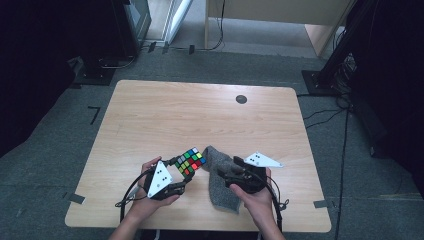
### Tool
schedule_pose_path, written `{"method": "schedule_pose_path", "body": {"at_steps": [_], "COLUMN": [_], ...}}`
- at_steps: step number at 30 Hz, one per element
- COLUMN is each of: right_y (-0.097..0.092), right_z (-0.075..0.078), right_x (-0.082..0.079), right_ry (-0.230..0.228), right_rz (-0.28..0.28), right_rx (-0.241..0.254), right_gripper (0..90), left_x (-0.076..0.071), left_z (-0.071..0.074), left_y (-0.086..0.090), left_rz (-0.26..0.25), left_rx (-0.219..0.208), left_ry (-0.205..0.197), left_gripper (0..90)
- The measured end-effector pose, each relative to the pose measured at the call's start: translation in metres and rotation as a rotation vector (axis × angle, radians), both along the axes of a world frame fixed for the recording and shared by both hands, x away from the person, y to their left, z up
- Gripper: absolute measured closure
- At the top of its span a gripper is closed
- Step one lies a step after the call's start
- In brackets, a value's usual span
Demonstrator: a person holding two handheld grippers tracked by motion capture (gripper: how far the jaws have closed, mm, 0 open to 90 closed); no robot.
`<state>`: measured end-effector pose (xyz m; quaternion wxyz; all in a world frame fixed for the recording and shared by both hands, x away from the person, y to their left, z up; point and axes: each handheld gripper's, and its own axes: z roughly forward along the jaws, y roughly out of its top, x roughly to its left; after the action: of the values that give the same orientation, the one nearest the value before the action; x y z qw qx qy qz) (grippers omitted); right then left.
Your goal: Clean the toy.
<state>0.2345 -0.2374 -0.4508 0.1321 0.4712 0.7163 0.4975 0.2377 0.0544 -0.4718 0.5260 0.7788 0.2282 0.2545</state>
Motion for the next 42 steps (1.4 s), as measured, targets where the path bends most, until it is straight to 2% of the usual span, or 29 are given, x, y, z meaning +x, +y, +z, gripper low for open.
{"method": "schedule_pose_path", "body": {"at_steps": [5,8,10,13,19,23,25,27,28,30,32,33,34,35,36,37,38,40,42], "right_y": [0.012,0.017,0.016,0.010,-0.001,0.000,0.005,0.012,0.017,0.024,0.023,0.020,0.017,0.015,0.014,0.012,0.011,0.007,0.006], "right_z": [-0.028,-0.040,-0.044,-0.041,-0.017,0.005,0.017,0.024,0.026,0.025,0.018,0.015,0.013,0.010,0.007,0.004,0.003,0.002,0.007], "right_x": [0.007,0.008,0.009,0.008,-0.002,-0.014,-0.024,-0.030,-0.033,-0.034,-0.030,-0.027,-0.025,-0.022,-0.019,-0.016,-0.015,-0.013,-0.016], "right_ry": [0.008,0.024,0.040,0.034,-0.074,-0.184,-0.245,-0.278,-0.289,-0.278,-0.243,-0.221,-0.210,-0.192,-0.176,-0.161,-0.146,-0.132,-0.165], "right_rz": [-0.012,-0.016,-0.011,-0.007,-0.011,0.083,0.158,0.217,0.239,0.234,0.212,0.197,0.185,0.163,0.124,0.095,0.078,0.063,0.074], "right_rx": [-0.202,-0.309,-0.322,-0.269,-0.126,0.002,0.064,0.092,0.080,0.040,0.059,0.076,0.073,0.050,-0.007,-0.033,-0.038,-0.021,0.009], "right_gripper": [30.4,47.7,60.8,72.7,76.7,76.6,76.4,76.1,76.0,76.0,76.1,76.2,76.3,76.3,76.4,76.4,76.3,76.2,76.1], "left_x": [0.004,0.005,0.006,0.006,0.004,-0.001,-0.004,-0.009,-0.012,-0.017,-0.020,-0.020,-0.021,-0.020,-0.019,-0.018,-0.017,-0.015,-0.014], "left_z": [0.000,-0.001,-0.001,-0.001,-0.005,-0.008,-0.010,-0.010,-0.009,-0.008,-0.007,-0.006,-0.006,-0.003,-0.002,0.000,0.000,0.000,-0.003], "left_y": [0.004,0.005,0.006,0.006,0.000,-0.010,-0.017,-0.022,-0.025,-0.028,-0.028,-0.027,-0.026,-0.023,-0.021,-0.020,-0.018,-0.016,-0.017], "left_rz": [0.021,0.028,0.030,0.028,-0.009,-0.058,-0.088,-0.119,-0.118,-0.110,-0.112,-0.113,-0.117,-0.121,-0.120,-0.122,-0.122,-0.117,-0.111], "left_rx": [-0.038,-0.048,-0.056,-0.058,-0.042,0.008,0.027,0.032,0.041,0.050,0.053,0.053,0.040,0.014,-0.007,-0.019,-0.031,-0.029,0.006], "left_ry": [0.043,0.054,0.062,0.067,0.079,0.070,0.066,0.055,0.031,-0.009,-0.033,-0.037,-0.038,-0.035,-0.030,-0.024,-0.014,-0.005,-0.006], "left_gripper": [34.3,34.3,34.3,34.3,34.4,34.4,34.4,34.4,34.4,34.5,34.5,34.5,34.5,34.5,34.5,34.5,34.5,34.5,34.5]}}
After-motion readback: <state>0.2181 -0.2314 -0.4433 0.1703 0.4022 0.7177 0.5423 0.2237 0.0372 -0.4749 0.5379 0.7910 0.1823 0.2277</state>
